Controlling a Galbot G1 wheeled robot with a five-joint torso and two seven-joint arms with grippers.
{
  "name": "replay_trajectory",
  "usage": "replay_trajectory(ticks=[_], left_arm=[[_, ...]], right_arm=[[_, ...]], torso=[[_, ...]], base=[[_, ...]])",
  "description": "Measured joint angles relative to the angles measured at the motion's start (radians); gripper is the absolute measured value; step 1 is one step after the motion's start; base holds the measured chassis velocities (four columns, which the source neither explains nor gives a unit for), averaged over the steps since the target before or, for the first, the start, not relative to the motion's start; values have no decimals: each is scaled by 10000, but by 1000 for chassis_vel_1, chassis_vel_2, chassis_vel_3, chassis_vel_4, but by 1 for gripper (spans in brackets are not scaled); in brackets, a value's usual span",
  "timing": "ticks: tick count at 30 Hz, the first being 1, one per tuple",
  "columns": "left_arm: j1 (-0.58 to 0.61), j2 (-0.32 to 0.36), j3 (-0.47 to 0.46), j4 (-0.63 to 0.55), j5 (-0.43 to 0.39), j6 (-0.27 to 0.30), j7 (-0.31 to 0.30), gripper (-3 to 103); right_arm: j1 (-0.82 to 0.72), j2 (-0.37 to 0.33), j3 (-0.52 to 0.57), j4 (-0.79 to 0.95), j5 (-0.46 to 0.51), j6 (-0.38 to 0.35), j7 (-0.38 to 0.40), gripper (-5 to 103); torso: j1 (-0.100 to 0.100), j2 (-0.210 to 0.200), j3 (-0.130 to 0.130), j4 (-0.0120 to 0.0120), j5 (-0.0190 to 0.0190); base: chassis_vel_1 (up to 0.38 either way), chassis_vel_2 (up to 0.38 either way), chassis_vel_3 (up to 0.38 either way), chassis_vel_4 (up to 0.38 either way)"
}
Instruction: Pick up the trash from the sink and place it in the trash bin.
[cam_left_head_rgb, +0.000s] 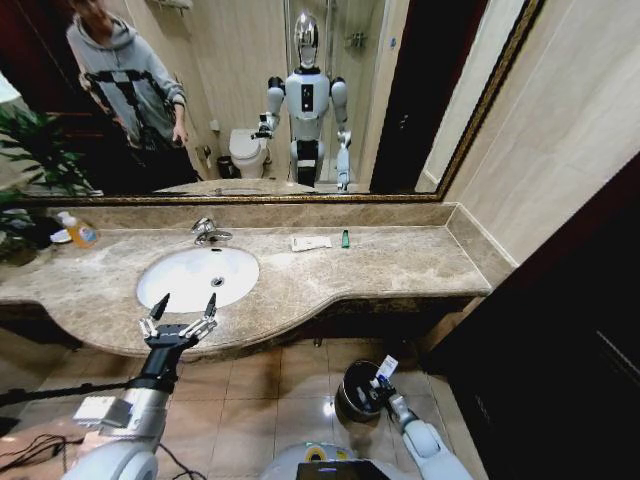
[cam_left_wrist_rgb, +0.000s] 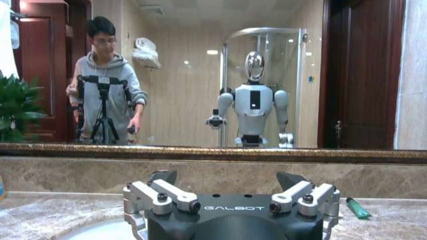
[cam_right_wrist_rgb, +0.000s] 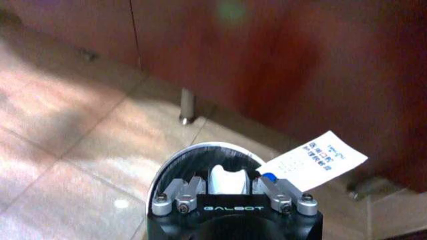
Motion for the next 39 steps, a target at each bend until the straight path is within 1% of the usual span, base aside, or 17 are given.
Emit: replay_trajectory(ticks=[1, 2, 6, 7, 11, 17, 25, 26, 27, 29, 31, 32, 33, 35, 38, 39], left_arm=[[0, 0, 0, 0, 0, 0, 1, 100], [0, 0, 0, 0, 0, 0, 1, 100], [0, 0, 0, 1, 0, 0, 1, 100], [0, 0, 0, 0, 0, 0, 1, 100], [0, 0, 0, 0, 0, 0, 1, 100], [0, 0, 0, 0, 0, 0, 1, 100], [0, 0, 0, 0, 0, 0, 1, 100], [0, 0, 0, 0, 0, 0, 1, 100], [0, 0, 1, 0, 0, 0, 1, 100], [0, 0, 1, 0, 0, 0, 1, 100], [0, 0, 1, 0, 0, 0, 1, 100], [0, 0, 1, 0, 0, 0, 1, 100], [0, 0, 0, 0, 0, 0, 1, 100], [0, 0, 0, 0, 0, 0, 1, 100], [0, 0, 0, 0, 0, 0, 1, 100], [0, 0, 0, 0, 0, 0, 1, 100]], right_arm=[[365, 101, -24, -616, -132, 157, -56, 31], [365, 101, -24, -616, -132, 157, -56, 31], [1503, 595, 143, -2637, -985, 713, -53, 31], [2072, 841, 282, -3889, -1422, 989, 33, 31], [2581, 930, 332, -4917, -1812, 1194, 74, 31], [3014, 953, 261, -5544, -1837, 1143, 66, 31], [3125, 940, 188, -5578, -1851, 1083, 58, 31], [3126, 924, 180, -5566, -1844, 1058, 57, 28], [3126, 916, 178, -5559, -1842, 1040, 61, 33], [3125, 912, 177, -5554, -1841, 1032, 64, 33], [3102, 900, 176, -5500, -1835, 1002, 84, 43], [3102, 900, 176, -5500, -1835, 1002, 84, 43], [3049, 887, 191, -5393, -1832, 973, 102, 54], [3017, 882, 200, -5332, -1831, 958, 108, 54], [2857, 847, 245, -5070, -1820, 929, 147, 71], [2857, 847, 245, -5070, -1820, 929, 147, 71]], torso=[[0, 0, 0, 0, -2], [0, 0, 0, 0, -2], [0, 0, 0, 0, -2], [0, 0, 0, 0, 0], [0, 0, 0, 0, -1], [0, 0, -1, 0, -1], [0, 0, -1, 0, -1], [-1, 0, -1, 0, -1], [0, 0, -1, 0, -1], [-1, 0, -1, 0, -1], [-1, 0, -1, 0, -1], [-1, 0, -1, 0, -1], [-1, 0, -1, 0, -1], [0, 0, -1, 0, -1], [-1, 0, -1, 0, 0], [-1, 0, -1, 0, 0]], base=[[0, 0, 0, 0], [0, 0, 0, 0], [0, 0, 0, 0], [0, 0, 0, 0], [0, 0, 0, 0], [0, 0, 0, 0], [0, 0, 0, 0], [0, 0, 0, 0], [0, 0, 0, 0], [0, 0, 0, 0], [0, 0, 0, 0], [0, 0, 0, 0], [0, 0, 0, 0], [0, 0, 0, 0], [0, 0, 0, 0], [0, 0, 0, 0]])
